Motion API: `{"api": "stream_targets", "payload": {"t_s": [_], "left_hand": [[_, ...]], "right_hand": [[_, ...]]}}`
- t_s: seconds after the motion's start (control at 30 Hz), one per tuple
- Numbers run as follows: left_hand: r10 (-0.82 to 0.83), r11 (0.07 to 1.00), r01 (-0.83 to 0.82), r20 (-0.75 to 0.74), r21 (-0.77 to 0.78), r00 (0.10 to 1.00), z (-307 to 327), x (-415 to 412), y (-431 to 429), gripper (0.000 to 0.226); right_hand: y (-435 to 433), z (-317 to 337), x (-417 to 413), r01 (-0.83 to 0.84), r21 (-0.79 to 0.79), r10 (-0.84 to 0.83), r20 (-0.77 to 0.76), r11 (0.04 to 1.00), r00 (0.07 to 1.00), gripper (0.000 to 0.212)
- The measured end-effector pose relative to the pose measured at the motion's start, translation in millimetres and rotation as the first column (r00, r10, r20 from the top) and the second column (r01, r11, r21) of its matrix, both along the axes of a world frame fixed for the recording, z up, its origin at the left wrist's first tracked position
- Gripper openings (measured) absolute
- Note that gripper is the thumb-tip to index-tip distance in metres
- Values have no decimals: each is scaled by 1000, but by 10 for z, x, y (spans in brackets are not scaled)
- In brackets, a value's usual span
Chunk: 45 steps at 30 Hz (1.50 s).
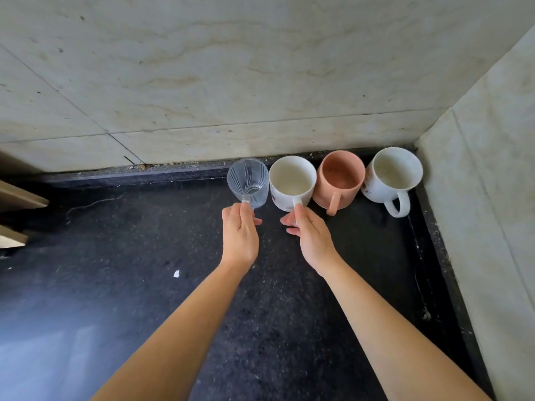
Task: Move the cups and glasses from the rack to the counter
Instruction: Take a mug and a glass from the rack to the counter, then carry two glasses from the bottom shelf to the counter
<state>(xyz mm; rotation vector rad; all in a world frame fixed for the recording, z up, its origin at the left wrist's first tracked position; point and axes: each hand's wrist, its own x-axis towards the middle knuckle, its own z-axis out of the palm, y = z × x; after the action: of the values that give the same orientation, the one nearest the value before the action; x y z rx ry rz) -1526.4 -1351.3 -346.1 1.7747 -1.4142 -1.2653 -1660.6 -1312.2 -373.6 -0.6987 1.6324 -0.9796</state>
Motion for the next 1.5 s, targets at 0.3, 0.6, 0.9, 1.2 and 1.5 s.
{"api": "stream_targets", "payload": {"t_s": [0.3, 0.6, 0.9, 1.2, 1.5], "left_hand": [[-48, 999, 47, 11, 22, 999, -66, -6, -198, 36], [-152, 988, 146, 272, 43, 950, 533, 215, -216, 38], [139, 821, 325, 717, -469, 683, 2019, 1048, 257, 64], [615, 724, 85, 697, -684, 368, 3166, 2656, 1540, 65], [769, 638, -242, 622, -731, 150, 3288, 4219, 3620, 72]], "right_hand": [[-72, 112, 61, 31, 106, -27, -37, 994, 999, 35], [106, 639, -57, -85, 69, 109, -538, 994, 836, 24], [122, 2093, 21, -368, -193, -62, -939, 910, 339, 69], [7, 2970, 1704, -774, -403, -132, -911, 488, 392, 75], [1252, 3264, 3879, -920, -382, -24, -924, 83, 381, 82]]}}
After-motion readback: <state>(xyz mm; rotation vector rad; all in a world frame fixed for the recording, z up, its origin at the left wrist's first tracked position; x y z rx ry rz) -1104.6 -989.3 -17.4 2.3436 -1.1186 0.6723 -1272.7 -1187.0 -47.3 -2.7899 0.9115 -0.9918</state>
